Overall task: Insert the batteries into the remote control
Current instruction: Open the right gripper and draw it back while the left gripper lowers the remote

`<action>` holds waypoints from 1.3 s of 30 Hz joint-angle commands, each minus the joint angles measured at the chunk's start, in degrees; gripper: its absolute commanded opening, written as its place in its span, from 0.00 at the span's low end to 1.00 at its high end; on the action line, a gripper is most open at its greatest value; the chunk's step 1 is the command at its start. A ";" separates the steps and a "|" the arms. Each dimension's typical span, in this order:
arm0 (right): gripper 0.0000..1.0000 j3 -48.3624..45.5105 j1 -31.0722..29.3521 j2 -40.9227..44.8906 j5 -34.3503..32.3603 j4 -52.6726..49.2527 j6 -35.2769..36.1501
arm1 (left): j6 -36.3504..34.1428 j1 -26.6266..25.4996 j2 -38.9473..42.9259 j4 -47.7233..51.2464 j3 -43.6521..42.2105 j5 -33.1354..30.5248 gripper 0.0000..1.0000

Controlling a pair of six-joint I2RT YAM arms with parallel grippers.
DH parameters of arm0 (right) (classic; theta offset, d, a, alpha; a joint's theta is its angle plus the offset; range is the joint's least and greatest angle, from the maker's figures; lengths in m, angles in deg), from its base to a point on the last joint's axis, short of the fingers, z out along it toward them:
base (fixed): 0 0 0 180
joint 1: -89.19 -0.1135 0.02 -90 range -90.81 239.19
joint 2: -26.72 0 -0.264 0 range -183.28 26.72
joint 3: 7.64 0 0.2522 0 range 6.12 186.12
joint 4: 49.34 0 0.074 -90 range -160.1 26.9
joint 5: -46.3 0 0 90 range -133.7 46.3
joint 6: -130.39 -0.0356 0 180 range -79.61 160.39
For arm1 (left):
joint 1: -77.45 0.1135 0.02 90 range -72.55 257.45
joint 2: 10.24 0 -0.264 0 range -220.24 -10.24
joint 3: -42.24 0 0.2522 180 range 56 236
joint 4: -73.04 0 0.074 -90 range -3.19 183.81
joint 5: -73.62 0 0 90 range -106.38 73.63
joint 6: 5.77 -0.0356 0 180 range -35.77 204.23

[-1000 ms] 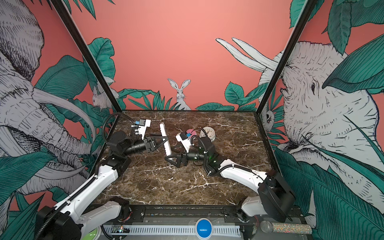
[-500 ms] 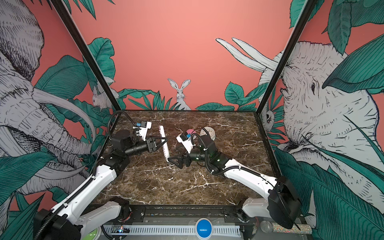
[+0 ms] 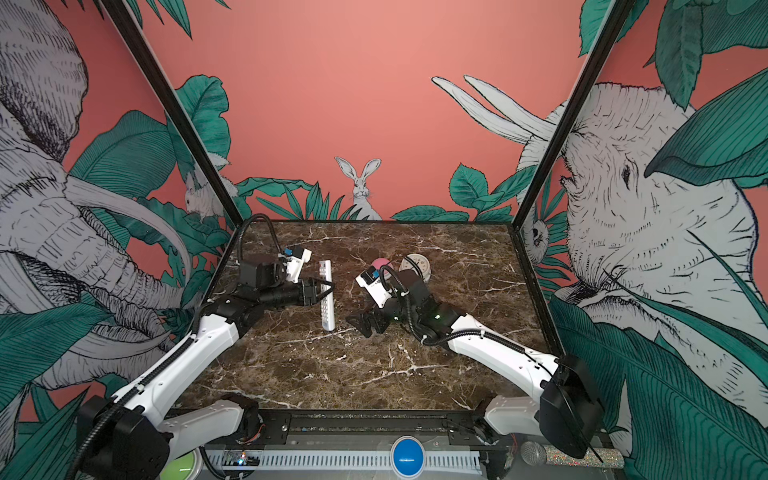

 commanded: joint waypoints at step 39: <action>0.97 8.79 -6.05 -9.07 -20.02 -15.69 5.72 | -2.67 -0.12 -19.77 21.58 8.07 -33.73 0.17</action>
